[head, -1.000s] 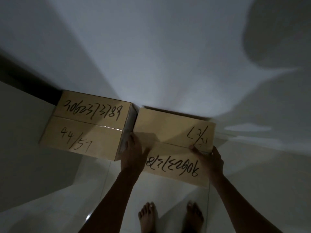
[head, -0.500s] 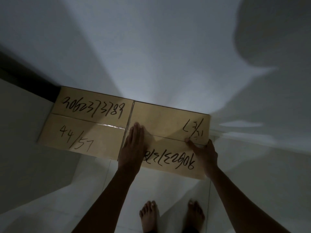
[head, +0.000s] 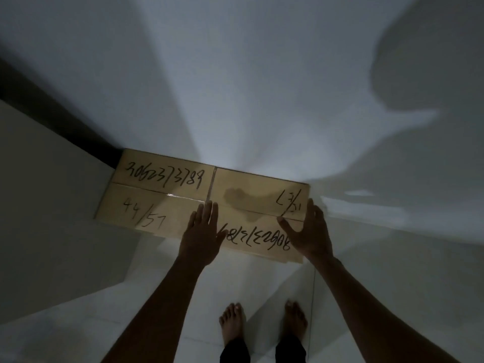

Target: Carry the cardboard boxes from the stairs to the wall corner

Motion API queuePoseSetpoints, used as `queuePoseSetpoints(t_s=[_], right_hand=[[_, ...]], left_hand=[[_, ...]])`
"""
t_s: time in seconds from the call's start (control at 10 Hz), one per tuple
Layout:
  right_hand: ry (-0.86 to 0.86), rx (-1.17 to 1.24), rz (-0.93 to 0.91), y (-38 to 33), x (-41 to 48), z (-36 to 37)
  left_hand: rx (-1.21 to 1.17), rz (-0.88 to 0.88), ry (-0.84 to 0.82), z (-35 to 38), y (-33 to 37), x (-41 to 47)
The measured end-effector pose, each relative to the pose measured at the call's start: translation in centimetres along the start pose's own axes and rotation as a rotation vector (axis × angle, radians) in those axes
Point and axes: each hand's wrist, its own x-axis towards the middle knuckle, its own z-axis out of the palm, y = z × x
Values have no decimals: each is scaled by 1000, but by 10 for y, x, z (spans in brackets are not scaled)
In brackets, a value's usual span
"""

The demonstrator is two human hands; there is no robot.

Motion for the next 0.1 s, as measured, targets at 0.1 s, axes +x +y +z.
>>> queuePoseSetpoints(t_s=[0.1], right_hand=[[84,-78,-86,-36,-56,-59]], left_hand=[[-81,23,16,-58,29,-64]])
